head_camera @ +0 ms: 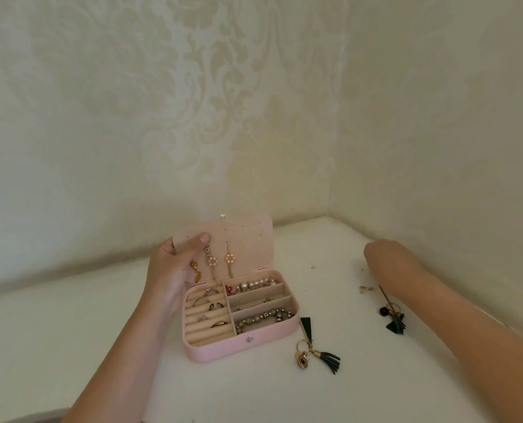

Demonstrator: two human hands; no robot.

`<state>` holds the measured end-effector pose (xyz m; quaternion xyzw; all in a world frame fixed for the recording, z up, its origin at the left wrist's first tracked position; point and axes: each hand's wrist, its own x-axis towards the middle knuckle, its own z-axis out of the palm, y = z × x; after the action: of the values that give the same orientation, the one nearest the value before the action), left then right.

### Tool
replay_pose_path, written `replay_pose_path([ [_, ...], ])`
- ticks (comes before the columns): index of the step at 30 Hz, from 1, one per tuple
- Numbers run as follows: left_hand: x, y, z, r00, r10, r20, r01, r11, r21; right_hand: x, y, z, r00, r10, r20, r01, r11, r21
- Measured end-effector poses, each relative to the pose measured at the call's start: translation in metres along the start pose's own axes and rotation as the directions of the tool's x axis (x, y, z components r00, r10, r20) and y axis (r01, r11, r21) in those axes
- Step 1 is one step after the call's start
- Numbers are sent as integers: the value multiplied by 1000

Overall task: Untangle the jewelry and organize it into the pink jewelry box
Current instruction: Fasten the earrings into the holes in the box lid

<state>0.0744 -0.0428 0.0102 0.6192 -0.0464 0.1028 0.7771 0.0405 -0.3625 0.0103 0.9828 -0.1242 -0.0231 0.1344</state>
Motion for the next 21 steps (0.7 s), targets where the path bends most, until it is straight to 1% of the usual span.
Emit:
replay_pose_path([
  [3,-1,0,2,1000,14,8,-14,1000,2,-5,-8,0,999,17,-36,-16,1000,16],
  [8,-3,2,-1,1000,6,13,-6,1000,-25,-10,-10,-7,997,53,-51,-51,998,38],
  [17,-6,4,4,1000,17,6,-16,999,-42,-6,0,-7,990,82,-112,-77,996,46],
  [21,-7,5,6,1000,24,10,-24,998,-56,0,6,-1,982,123,-143,-118,992,45],
])
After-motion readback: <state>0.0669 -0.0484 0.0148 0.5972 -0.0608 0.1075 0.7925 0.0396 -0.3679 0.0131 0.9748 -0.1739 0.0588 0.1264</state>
